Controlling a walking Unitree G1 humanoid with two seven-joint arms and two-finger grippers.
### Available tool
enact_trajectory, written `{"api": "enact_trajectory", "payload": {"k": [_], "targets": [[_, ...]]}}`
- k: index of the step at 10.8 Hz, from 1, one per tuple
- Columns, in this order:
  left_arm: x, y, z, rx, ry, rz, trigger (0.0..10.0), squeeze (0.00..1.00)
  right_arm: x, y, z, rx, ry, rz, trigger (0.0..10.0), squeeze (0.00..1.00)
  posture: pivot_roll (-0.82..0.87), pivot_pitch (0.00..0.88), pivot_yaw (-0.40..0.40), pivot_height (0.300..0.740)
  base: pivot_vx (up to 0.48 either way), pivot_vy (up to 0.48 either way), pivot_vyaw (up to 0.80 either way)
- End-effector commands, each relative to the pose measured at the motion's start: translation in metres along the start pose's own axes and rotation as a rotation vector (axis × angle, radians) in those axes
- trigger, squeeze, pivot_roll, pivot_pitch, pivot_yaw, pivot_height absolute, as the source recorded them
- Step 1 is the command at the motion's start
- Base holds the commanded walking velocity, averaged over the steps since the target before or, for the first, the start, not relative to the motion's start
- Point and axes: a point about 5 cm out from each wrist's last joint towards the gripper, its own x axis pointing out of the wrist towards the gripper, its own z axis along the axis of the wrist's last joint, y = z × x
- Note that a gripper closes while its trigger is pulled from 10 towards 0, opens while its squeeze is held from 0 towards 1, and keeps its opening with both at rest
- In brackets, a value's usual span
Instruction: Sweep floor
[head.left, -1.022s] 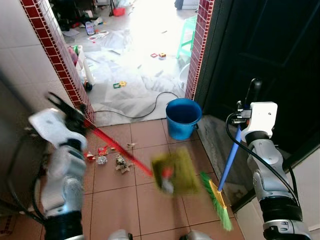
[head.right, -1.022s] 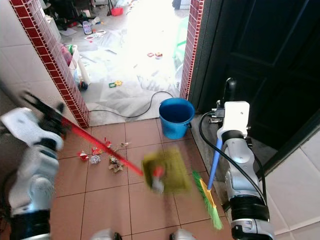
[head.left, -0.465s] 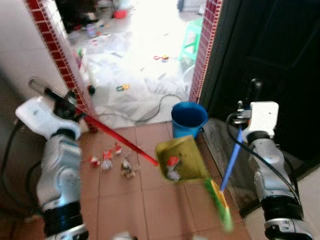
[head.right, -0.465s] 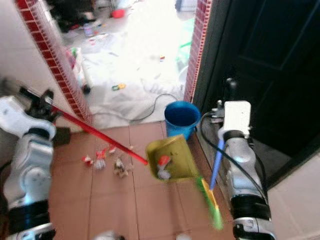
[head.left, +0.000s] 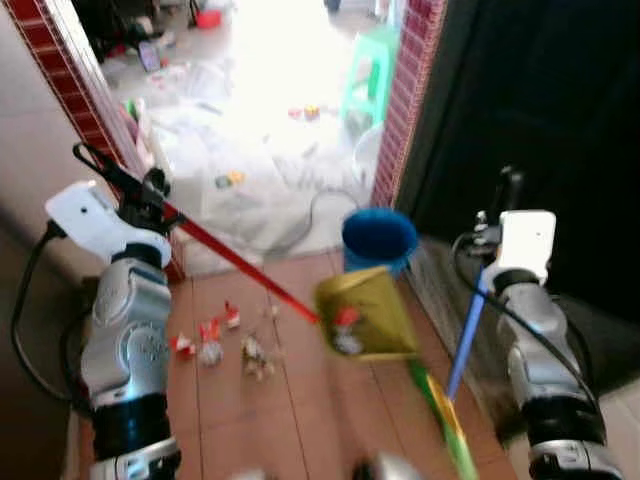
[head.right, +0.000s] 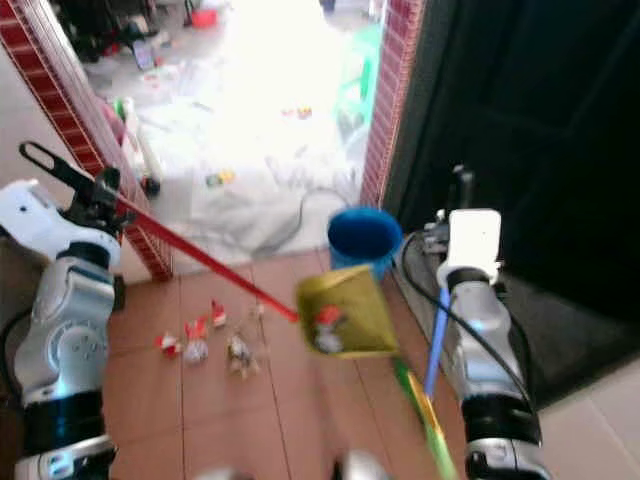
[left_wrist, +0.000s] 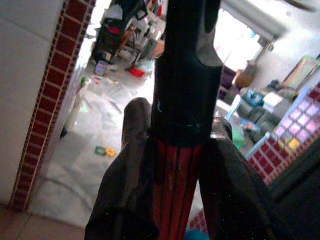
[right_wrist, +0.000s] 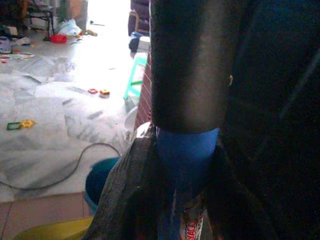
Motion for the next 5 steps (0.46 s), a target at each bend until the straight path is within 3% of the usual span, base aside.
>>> {"api": "enact_trajectory", "payload": {"k": [1, 5], "targets": [[0.002, -0.004, 0.019, -0.008, -0.082, -0.034, 10.0, 0.0, 0.005, 0.006, 0.017, 0.004, -0.073, 0.013, 10.0, 0.0, -0.08, 0.0, 0.036, 0.74, 0.48, 0.0, 0.0], [0.005, -0.018, 0.027, 0.007, -0.112, -0.074, 10.0, 0.0, 0.006, 0.014, 0.015, 0.015, -0.069, 0.025, 10.0, 0.0, -0.07, 0.0, 0.042, 0.74, 0.469, 0.0, 0.0]]}}
